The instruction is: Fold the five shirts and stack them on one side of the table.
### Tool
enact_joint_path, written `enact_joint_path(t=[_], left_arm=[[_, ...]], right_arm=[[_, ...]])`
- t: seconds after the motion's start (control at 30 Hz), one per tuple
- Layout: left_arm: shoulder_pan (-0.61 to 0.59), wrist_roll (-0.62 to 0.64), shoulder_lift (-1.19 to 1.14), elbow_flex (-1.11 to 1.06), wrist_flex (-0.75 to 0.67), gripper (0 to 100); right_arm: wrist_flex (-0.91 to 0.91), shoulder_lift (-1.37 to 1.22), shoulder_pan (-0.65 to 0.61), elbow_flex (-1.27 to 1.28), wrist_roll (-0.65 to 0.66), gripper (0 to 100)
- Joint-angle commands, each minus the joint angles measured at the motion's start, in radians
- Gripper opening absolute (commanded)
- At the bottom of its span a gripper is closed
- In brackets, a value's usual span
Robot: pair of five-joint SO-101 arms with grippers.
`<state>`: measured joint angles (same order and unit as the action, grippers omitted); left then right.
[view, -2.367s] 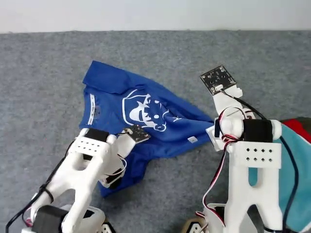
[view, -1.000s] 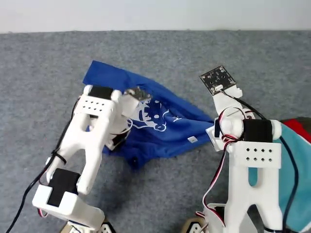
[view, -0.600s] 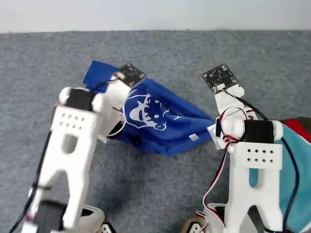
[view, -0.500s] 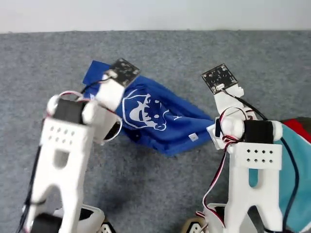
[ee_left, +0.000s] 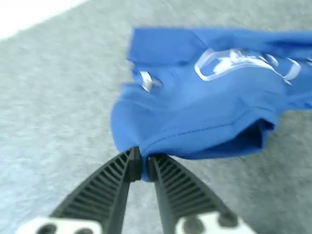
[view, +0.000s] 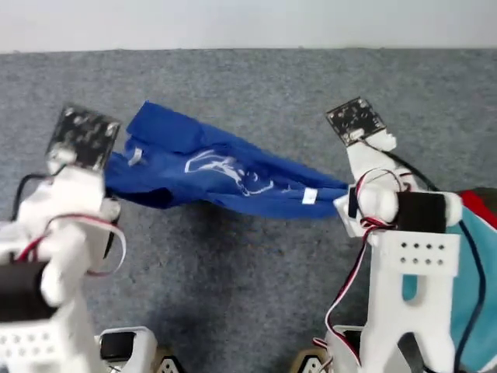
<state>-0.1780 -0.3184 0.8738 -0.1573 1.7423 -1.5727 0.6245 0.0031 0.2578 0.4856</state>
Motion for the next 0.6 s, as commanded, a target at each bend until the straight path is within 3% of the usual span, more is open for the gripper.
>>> enact_joint_path(t=[0.0,0.23,0.43,0.57], left_arm=[[-0.023,-0.008,0.075,0.068,0.006,1],[-0.02,-0.008,0.075,0.076,-0.086,1],[-0.023,-0.012,0.063,0.084,-0.097,1],[-0.021,-0.009,0.052,0.03,-0.316,1]], right_arm=[[-0.013,0.016,0.008,-0.138,-0.002,1.0],[0.002,0.012,0.005,-0.158,-0.002,1.0],[-0.093,-0.036,0.005,-0.098,0.003,1.0],[0.05,-0.09,0.004,-0.074,-0.005,1.0]])
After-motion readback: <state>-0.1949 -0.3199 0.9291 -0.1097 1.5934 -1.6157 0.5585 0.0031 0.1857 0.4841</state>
